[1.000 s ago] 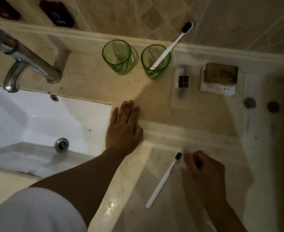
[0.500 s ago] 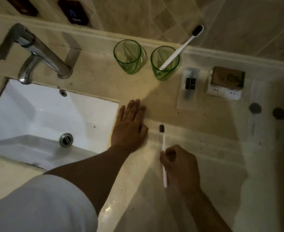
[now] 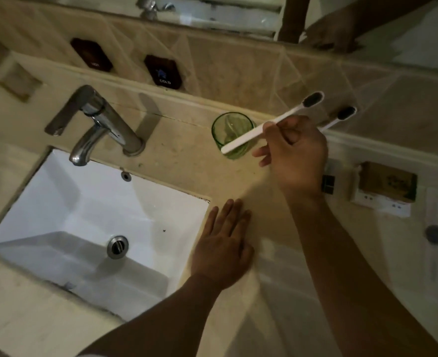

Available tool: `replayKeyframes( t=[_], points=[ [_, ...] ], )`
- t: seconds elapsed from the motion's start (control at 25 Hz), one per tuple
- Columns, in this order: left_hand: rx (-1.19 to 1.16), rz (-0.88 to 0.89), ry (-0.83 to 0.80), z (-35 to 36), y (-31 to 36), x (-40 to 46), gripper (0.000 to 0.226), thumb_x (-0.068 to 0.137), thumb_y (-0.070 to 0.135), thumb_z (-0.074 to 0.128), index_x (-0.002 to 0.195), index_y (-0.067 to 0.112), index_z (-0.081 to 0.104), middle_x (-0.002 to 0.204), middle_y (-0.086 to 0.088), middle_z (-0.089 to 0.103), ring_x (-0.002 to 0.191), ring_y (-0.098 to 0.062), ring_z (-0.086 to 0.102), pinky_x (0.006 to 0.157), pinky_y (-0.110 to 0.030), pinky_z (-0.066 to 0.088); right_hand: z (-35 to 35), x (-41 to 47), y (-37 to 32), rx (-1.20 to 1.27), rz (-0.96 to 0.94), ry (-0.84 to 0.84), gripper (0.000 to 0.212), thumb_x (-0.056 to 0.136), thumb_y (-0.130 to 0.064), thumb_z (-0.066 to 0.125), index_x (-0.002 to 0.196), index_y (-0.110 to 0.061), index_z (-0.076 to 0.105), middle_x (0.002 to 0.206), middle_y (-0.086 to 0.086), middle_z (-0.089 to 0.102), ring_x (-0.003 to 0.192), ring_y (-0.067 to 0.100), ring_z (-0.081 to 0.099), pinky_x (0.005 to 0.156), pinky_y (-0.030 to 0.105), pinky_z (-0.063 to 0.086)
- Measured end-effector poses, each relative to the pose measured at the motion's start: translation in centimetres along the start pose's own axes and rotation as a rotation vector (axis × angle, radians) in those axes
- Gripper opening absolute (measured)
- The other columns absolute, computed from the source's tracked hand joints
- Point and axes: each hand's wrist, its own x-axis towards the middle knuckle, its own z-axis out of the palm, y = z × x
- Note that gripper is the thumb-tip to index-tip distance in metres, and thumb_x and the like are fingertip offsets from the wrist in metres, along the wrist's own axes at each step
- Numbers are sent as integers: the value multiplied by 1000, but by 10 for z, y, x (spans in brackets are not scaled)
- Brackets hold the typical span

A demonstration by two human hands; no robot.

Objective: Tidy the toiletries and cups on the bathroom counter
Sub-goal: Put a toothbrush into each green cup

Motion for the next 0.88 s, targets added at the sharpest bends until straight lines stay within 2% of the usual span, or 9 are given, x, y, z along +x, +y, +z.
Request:
replayKeyframes(
  t=[0.12,0.24,0.32,0.48,0.64,0.88],
  points=[
    [13,-17,14,0,1,0,65,97,46,40,156,23,25,166,-2,10,155,-18,0,123,-42,3,15,21,1,-21,40,57,6,92,-19,67,87,-16,63,81,6,76,53,24,72,44,33,55],
    [2,-14,17,1,0,-1,64,97,48,38,156,22,28,166,-3,14,155,-19,3,123,-43,7,25,34,15,-131,37,49,14,92,-21,66,91,-8,66,77,7,75,49,20,70,40,34,53],
    [-5,-3,23,1,-1,0,64,97,48,39,155,21,32,165,-5,17,155,-20,5,123,-44,9,31,39,25,-226,-6,33,18,91,-26,68,87,-8,68,75,9,73,48,18,69,39,36,54],
    [-23,0,23,1,-1,1,63,98,46,40,154,20,34,165,-6,19,155,-20,5,123,-46,13,36,50,30,-461,-60,-4,25,82,-40,63,78,-17,73,63,3,71,56,25,68,62,45,60],
    [-17,-9,24,1,0,1,64,95,44,44,154,21,33,165,-5,19,155,-19,4,123,-45,12,33,57,26,-567,-54,-38,33,79,-39,58,70,-14,76,58,10,70,54,33,67,62,47,59],
    [-36,-23,20,1,0,1,66,94,43,45,155,23,31,166,-2,14,155,-16,1,124,-43,8,29,63,17,-646,-24,-85,25,84,-33,65,76,-12,78,59,8,72,49,25,68,62,37,61]
  ],
)
